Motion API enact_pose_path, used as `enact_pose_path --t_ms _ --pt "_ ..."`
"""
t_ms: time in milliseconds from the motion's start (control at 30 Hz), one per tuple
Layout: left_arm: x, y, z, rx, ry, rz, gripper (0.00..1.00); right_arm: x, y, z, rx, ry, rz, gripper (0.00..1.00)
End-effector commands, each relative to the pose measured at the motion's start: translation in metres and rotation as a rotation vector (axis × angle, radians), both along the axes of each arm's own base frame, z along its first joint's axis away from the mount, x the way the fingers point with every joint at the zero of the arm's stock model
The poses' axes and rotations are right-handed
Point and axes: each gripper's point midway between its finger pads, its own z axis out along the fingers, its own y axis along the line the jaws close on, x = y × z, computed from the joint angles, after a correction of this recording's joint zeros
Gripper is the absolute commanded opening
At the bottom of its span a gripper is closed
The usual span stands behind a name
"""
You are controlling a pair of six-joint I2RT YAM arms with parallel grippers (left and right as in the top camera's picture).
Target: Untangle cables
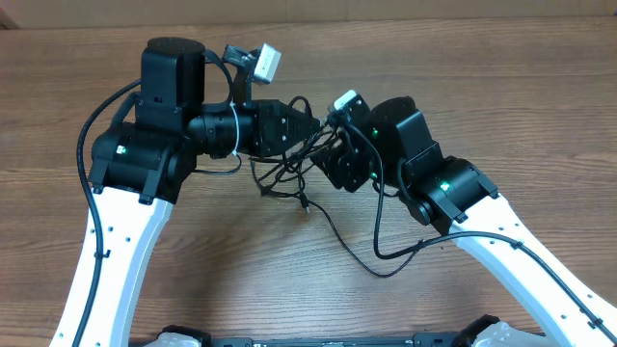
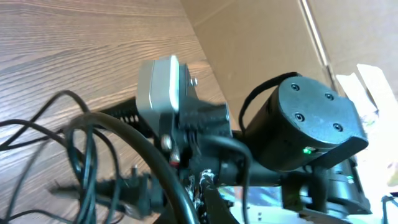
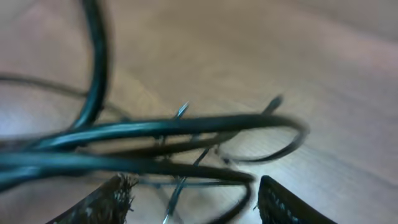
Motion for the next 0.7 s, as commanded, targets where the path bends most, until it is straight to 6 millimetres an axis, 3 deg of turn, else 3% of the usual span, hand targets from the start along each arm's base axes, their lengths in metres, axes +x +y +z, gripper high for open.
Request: enact_pose_path --t_ms 0,133,233,367,667 --pt "-0.012 -0.002 0.031 -0.068 -0.033 -0.043 0.04 0.025 -0.017 0.016 0.011 -0.064 -0.178 0.63" --pt "-0.019 -0.004 0.049 -0.102 -0.059 -0.075 0.04 0.039 -0.018 0.034 0.043 -0.146 -0.225 0.62" --pt "-0.027 -0.006 0.064 -0.129 -0.084 -0.109 0.04 0.046 -0.019 0.046 0.084 -0.184 -0.26 0.49" --pt "-0.041 -0.007 0.08 -0.172 -0.095 -0.165 0.04 0.06 -0.037 0.056 0.139 -0.201 -0.436 0.49" --pt "-0.055 -0.005 0.092 -0.192 -0.112 -0.186 0.04 0.067 -0.044 0.067 0.231 -0.199 -0.534 0.69"
